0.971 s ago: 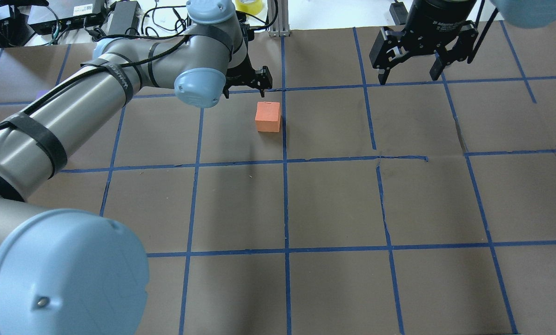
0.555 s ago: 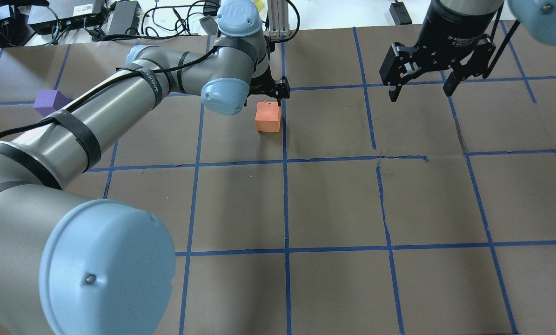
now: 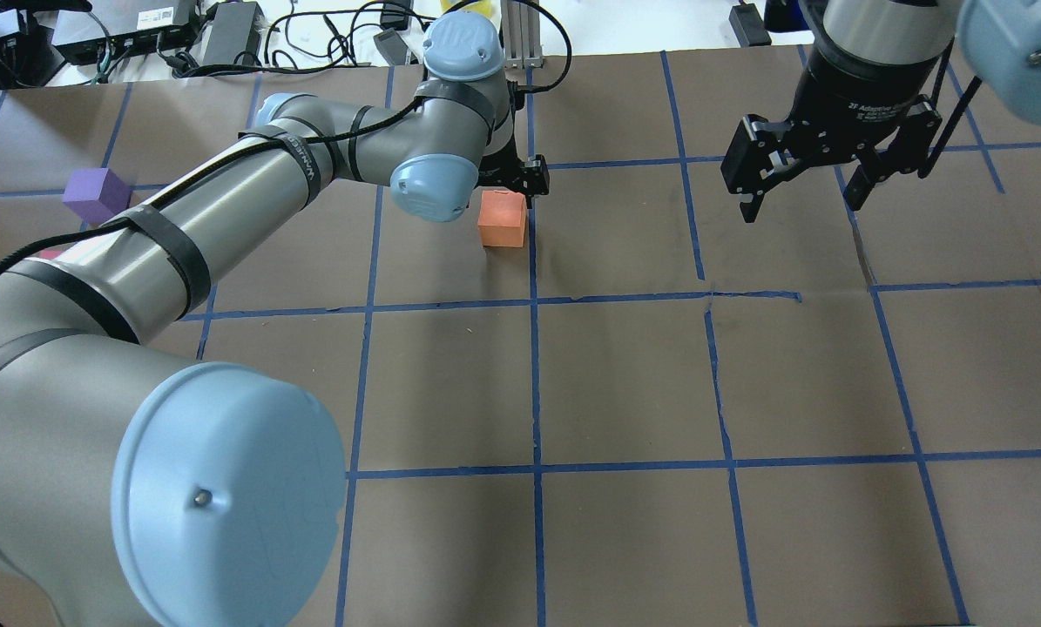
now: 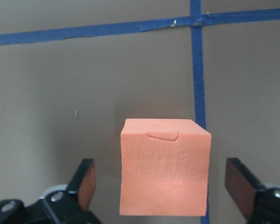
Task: Arrange blocks in a line
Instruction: 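Lower the left gripper over the orange cube and grasp it, then carry the orange cube with the left gripper toward the purple cube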
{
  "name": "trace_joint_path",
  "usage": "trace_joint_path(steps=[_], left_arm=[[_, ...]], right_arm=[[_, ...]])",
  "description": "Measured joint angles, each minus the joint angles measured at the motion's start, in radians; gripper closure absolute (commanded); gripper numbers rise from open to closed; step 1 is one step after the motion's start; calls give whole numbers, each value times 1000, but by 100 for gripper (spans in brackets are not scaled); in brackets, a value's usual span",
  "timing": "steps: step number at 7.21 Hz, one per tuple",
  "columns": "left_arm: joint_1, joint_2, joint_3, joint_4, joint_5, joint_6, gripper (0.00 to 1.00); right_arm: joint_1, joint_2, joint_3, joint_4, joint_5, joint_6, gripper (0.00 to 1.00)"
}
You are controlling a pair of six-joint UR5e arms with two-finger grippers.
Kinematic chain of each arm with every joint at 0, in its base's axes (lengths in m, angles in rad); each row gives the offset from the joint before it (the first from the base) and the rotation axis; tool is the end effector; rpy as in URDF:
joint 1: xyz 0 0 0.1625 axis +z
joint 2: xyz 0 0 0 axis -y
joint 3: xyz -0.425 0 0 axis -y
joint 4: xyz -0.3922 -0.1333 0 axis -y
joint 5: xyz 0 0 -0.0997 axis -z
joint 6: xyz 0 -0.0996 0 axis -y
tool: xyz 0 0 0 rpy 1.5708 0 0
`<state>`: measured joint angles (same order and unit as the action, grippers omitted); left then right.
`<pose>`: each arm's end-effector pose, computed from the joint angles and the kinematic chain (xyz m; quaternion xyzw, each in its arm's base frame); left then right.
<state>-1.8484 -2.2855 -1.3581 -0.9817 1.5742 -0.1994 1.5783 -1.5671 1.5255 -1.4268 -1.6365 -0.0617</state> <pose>-0.3280 -0.6659 0.2042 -0.0390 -0.9983 0.0427 0.0086 0.1304 -0.4815 0.4948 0.0362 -0.9975 -0.0520 0.0314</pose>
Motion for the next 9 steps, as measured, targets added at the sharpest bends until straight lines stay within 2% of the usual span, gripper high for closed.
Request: trace_joint_path(steps=[1, 2, 3, 4, 7, 8, 9], left_arm=[[0, -5, 0, 0, 0, 2, 7], [0, -9, 1, 2, 1, 4, 44], [0, -11, 1, 6, 1, 7, 52], [0, -12, 1, 12, 1, 8, 55], [0, 1, -1, 21, 2, 0, 55], [2, 19, -4, 26, 20, -3, 55], [15, 40, -9, 35, 76, -3, 55]], right_arm=[[0, -1, 0, 1, 0, 0, 0], [1, -2, 3, 2, 3, 0, 0], [2, -4, 10, 3, 6, 0, 0], [2, -8, 19, 3, 9, 0, 0], [4, -10, 28, 3, 11, -3, 0], [4, -10, 28, 3, 12, -6, 0], [5, -10, 28, 3, 13, -15, 0]])
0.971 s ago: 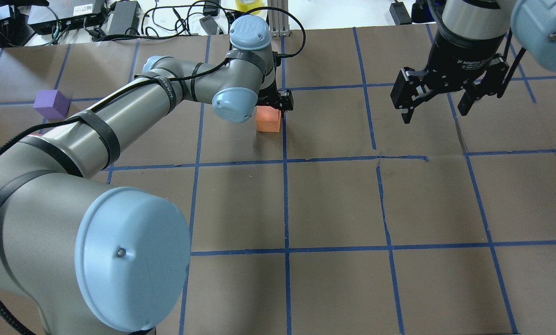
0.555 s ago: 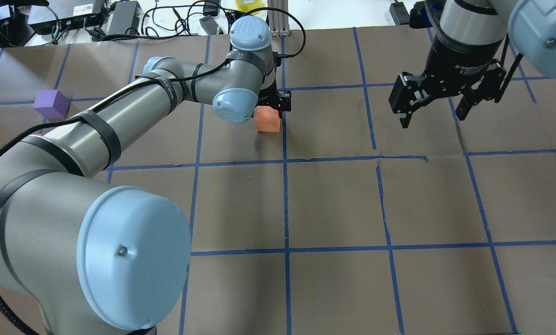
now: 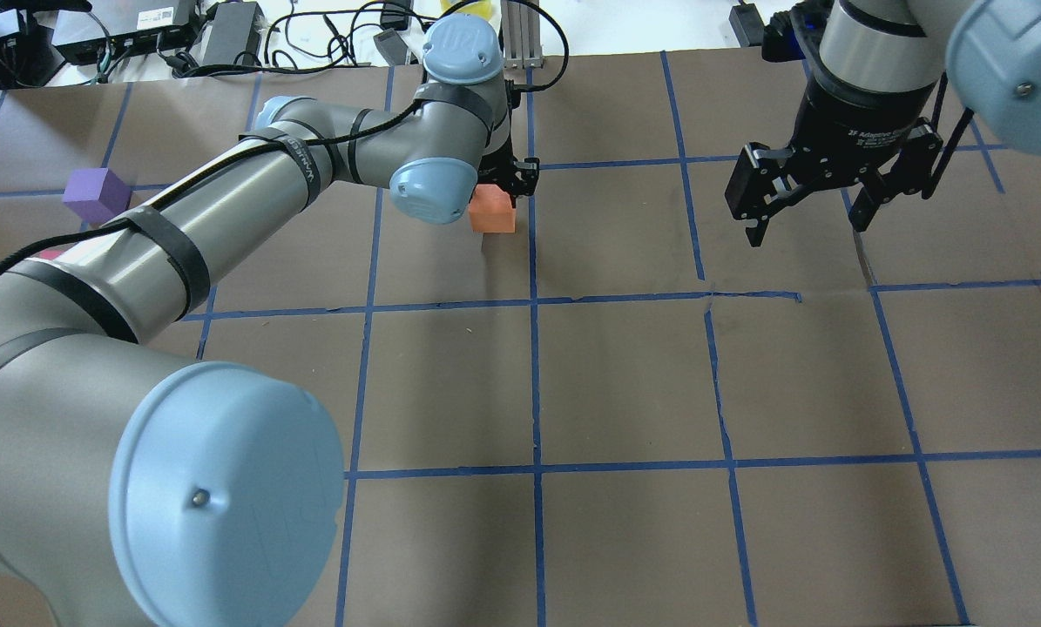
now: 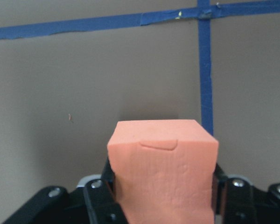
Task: Arrange blocks in a line
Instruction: 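Carry the orange cube with the left gripper toward the purple cube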
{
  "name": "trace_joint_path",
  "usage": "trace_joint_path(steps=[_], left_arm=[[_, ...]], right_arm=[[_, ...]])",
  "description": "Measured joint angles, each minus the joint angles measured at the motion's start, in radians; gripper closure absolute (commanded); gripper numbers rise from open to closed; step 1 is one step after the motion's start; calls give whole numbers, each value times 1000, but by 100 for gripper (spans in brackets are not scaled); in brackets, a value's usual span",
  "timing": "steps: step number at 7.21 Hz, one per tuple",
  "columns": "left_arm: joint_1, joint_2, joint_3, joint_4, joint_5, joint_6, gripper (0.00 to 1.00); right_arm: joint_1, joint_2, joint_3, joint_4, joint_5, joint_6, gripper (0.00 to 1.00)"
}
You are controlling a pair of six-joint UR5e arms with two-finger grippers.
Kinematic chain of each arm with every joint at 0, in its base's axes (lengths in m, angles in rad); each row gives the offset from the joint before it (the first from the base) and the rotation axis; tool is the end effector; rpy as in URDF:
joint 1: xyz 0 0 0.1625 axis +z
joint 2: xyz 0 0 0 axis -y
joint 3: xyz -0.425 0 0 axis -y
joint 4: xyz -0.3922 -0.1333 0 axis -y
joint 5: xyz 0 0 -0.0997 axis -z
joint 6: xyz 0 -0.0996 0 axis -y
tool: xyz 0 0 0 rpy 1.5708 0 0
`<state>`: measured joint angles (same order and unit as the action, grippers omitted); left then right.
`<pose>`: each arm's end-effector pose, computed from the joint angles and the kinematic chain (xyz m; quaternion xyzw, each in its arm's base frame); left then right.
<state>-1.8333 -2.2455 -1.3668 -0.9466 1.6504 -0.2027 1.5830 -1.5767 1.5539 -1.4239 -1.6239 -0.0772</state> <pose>-0.3102 -0.6712 0.2336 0.0267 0.9959 -0.0837 0.0209 0.1338 -0.4746 0.4854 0.0462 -0.9967 -0.0628 0.0245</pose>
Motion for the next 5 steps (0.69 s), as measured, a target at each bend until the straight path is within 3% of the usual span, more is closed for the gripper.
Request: trace_joint_path(steps=[2, 5], left_arm=[[102, 47, -6, -3, 85, 11, 55], [346, 125, -8, -70, 40, 198, 56]], right_arm=[[0, 1, 1, -1, -1, -14, 0], [0, 1, 3, -1, -2, -17, 0]])
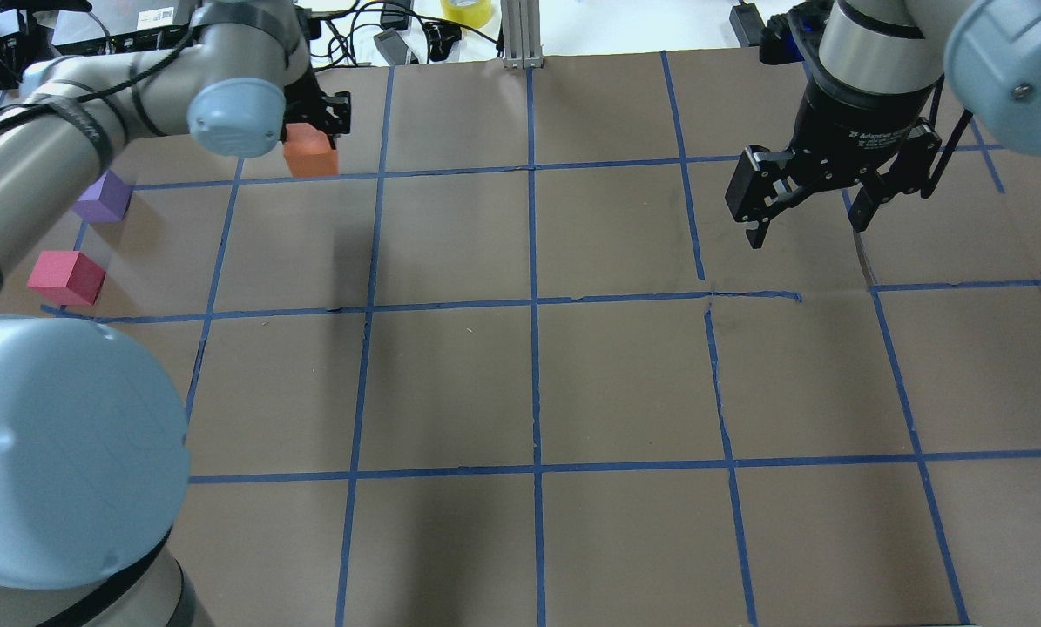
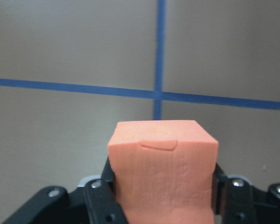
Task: Arrange blocks in a line
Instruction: 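Carry the orange cube with the left gripper toward the purple cube, then lower the orange cube between the purple and pink cubes with the left gripper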
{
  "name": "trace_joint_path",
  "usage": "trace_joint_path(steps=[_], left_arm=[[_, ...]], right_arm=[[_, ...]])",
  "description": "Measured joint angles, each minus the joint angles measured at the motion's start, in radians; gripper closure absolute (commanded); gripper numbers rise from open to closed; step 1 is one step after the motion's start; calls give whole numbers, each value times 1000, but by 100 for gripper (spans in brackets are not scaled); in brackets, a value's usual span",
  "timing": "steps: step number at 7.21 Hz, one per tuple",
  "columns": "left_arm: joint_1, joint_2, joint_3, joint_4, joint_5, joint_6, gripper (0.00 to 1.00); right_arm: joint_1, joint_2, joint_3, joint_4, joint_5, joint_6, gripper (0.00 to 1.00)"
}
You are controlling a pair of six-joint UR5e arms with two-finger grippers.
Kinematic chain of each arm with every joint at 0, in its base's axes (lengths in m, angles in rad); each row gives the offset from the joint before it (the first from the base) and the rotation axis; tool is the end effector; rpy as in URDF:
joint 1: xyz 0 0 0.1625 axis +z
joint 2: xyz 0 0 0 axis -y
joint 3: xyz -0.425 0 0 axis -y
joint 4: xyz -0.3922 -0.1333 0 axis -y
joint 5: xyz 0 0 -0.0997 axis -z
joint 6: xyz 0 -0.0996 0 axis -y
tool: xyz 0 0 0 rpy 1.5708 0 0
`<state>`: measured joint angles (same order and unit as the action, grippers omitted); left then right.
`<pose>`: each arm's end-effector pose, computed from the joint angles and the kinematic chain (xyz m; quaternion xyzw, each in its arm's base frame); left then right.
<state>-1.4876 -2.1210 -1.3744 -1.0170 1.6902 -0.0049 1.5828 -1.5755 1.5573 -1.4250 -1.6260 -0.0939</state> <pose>-0.0622 -0.7151 0.3118 -0.0497 0.9920 -0.0973 0.0632 0.1335 -0.4748 0.4833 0.0546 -0.9961 -0.0648 0.0249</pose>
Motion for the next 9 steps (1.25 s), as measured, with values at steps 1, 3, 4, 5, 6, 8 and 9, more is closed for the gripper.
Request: trace_joint_path(steps=[1, 3, 4, 5, 6, 8, 9], left_arm=[[87, 17, 0, -17, -36, 98, 58], [253, 21, 10, -61, -70, 342, 59], [328, 8, 23, -67, -93, 454, 60], [395, -18, 47, -65, -117, 545, 60], [443, -51, 83, -70, -137, 596, 60], [493, -109, 141, -92, -158, 625, 60], [512, -125, 150, -106, -163, 627, 60]], right_arm=[[-1, 0, 1, 0, 0, -1, 0], [-1, 0, 3, 0, 0, -1, 0], [-1, 0, 3, 0, 0, -1, 0], [-1, 0, 3, 0, -1, -1, 0], [-1, 0, 3, 0, -1, -1, 0], [-2, 0, 3, 0, -3, -1, 0], [-2, 0, 3, -1, -3, -1, 0]])
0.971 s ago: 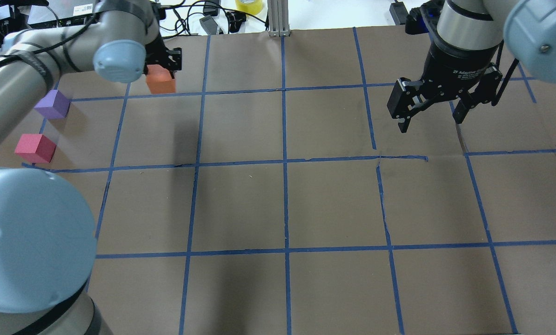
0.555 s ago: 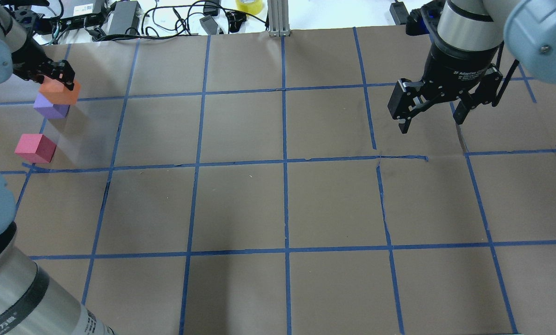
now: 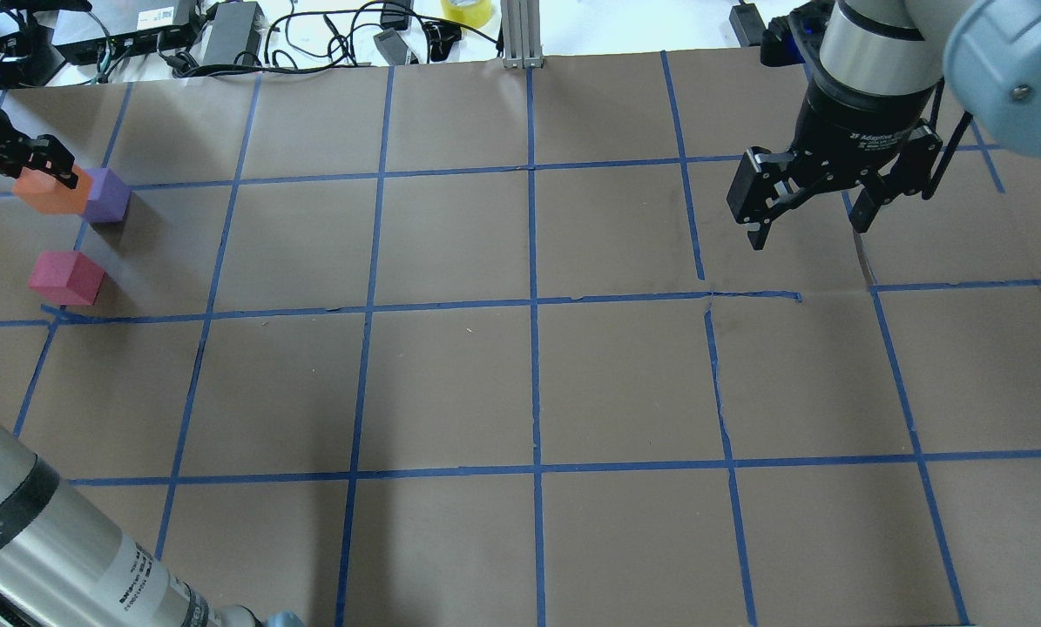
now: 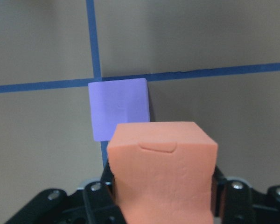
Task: Arrange blocks in a line
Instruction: 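Lower the orange cube between the purple and pink cubes with the left gripper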
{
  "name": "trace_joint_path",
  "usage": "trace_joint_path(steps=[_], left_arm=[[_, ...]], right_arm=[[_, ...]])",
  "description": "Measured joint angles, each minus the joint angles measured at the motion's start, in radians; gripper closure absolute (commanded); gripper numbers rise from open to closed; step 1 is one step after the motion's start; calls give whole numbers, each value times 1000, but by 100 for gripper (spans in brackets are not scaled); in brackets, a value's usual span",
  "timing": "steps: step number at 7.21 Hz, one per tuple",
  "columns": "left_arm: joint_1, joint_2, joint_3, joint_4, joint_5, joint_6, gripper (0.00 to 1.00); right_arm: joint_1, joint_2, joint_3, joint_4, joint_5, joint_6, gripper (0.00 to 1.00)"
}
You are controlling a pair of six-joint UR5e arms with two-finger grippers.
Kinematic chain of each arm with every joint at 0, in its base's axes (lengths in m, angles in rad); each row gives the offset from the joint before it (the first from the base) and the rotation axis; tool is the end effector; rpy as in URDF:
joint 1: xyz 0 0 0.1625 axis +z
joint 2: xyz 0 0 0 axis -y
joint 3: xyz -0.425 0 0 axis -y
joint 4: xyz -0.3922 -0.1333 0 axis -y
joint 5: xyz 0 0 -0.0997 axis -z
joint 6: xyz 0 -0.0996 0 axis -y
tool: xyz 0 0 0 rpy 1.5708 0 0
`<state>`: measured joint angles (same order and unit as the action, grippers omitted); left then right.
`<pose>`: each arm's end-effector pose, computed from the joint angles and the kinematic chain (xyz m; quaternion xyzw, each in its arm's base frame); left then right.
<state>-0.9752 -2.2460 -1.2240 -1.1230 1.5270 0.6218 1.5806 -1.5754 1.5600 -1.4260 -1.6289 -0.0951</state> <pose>0.3055 -0.6962 0.2808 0.0144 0.9979 -0.0614 0.0162 0.1322 -0.4750 0.4821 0.0542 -0.9960 -0.0658 0.0262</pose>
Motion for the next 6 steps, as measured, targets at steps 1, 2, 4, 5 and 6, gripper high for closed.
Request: trace_joint_path(steps=[1, 2, 4, 5, 6], left_arm=[[11, -7, -1, -8, -4, -4, 60], [16, -10, -8, -11, -4, -12, 60], [18, -12, -21, -12, -2, -31, 60], [18, -13, -24, -12, -1, -36, 60], [17, -15, -26, -12, -1, -38, 60]], right_arm=[[0, 0, 0, 0, 0, 0, 0], [0, 0, 0, 0, 0, 0, 0], [0, 0, 0, -1, 0, 0, 0], [0, 0, 0, -1, 0, 0, 0], [0, 0, 0, -1, 0, 0, 0]])
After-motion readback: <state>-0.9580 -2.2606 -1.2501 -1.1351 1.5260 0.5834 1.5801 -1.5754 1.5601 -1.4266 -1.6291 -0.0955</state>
